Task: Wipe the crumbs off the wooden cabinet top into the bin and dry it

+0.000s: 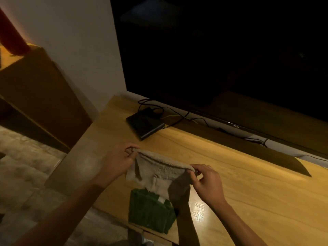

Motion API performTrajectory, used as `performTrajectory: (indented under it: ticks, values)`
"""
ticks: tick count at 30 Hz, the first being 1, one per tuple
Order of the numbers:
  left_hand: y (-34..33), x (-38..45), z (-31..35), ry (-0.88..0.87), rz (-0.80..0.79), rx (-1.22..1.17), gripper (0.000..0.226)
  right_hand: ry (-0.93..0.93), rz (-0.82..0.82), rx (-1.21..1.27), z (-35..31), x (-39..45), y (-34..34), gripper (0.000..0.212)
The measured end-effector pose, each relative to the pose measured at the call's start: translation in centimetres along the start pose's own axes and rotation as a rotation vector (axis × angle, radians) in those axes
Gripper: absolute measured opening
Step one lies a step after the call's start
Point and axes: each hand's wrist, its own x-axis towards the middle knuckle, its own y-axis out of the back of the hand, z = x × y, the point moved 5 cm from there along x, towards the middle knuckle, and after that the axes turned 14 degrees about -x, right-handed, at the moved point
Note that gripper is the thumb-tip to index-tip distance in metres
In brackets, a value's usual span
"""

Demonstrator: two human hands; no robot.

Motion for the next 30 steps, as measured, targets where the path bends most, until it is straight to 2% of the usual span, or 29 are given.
performTrajectory:
  ticks: [4, 8, 15, 20, 25, 30]
  values:
    - [-3.2, 5.5, -2.6, 0.024, -0.072, 0.146, 0.02, -0.072, -0.081, -0.013, 2.2, 4.1, -3.7, 0.024]
    - [-6.2, 9.4, -3.9, 0.017, -0.113, 0.298, 0.021, -0.21, -0.145, 0.051, 4.3, 7.3, -7.3, 0.027]
    - [-9.4, 11.0, -4.5, -0.112, -0.229, 0.636, 0.03, -0.35, -0.114, 0.064, 6.3, 9.7, -10.5, 0.028]
    - [-10.6, 10.9, -5.9, -0.104, -0.357, 0.808, 0.043, -0.396, -0.085, -0.017, 7.3, 10.0, -11.4, 0.027]
    - [-11.6, 10.4, -6.2, -0.078, -0.353, 0.93, 0.06, -0.407, -0.098, -0.033, 7.7, 9.8, -12.0, 0.025]
    - [-11.0, 9.7, -4.8, -0.127, -0.31, 0.892, 0.051, -0.384, -0.053, -0.048, 7.1, 8.7, -8.9, 0.03]
